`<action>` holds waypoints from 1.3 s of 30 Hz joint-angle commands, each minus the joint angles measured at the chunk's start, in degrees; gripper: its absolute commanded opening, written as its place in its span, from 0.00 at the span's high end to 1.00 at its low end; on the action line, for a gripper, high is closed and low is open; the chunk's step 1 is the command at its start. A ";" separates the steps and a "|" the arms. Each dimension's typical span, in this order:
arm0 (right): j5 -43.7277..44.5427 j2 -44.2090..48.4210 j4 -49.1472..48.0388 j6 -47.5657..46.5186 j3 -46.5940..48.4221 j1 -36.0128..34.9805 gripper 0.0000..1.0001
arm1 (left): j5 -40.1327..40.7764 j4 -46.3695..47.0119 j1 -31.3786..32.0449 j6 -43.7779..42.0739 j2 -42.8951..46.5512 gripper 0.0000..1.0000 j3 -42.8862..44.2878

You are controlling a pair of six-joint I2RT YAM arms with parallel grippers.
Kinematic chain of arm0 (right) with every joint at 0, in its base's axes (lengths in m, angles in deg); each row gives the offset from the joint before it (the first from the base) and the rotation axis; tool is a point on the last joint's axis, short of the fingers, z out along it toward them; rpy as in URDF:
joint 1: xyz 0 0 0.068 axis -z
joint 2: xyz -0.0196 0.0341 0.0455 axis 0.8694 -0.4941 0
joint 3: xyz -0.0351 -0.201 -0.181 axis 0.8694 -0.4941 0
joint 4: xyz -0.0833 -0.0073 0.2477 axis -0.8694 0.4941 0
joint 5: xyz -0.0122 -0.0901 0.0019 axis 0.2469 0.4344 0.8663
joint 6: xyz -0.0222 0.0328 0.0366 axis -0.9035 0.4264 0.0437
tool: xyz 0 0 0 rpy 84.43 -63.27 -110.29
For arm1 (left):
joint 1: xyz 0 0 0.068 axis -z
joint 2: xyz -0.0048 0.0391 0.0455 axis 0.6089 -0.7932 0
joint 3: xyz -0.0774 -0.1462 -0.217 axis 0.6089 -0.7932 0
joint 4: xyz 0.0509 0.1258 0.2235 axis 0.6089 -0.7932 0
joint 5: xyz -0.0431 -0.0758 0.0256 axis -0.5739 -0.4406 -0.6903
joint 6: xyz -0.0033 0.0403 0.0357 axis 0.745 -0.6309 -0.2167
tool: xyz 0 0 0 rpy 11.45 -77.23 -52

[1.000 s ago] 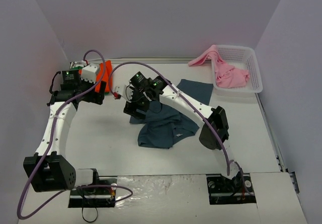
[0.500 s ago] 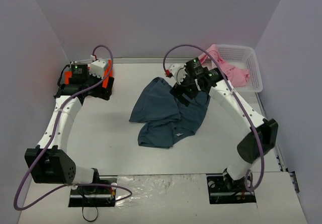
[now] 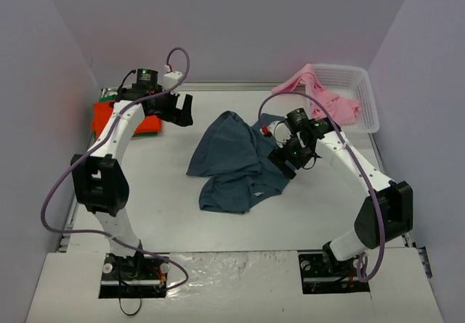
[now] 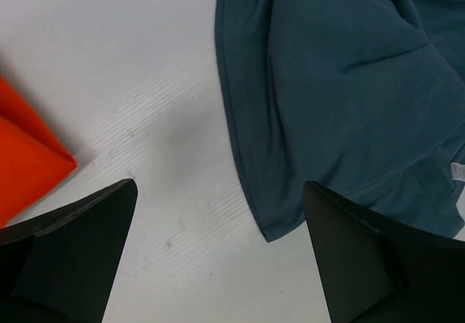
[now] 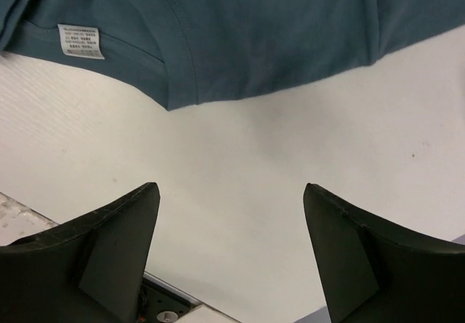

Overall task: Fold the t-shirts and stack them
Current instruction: Move the tshirt to the center of the board, then flatten out the tshirt

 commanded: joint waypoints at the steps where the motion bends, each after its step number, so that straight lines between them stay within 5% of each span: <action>1: -1.25 3.66 1.83 1.42 -1.01 1.05 0.24 | -8.15 -2.96 1.81 3.70 -4.71 0.00 7.31; 19: -3.97 0.76 1.92 2.04 -1.27 5.36 0.24 | -5.00 -3.49 6.56 10.29 -32.57 0.20 31.57; 27: -4.32 -1.61 1.92 2.04 -0.92 6.06 0.25 | -1.93 -5.86 7.00 11.53 -42.59 0.41 44.59; 39: -4.76 -3.02 2.01 1.51 -0.57 6.68 0.25 | 2.30 -4.28 8.67 10.91 -47.43 0.37 48.63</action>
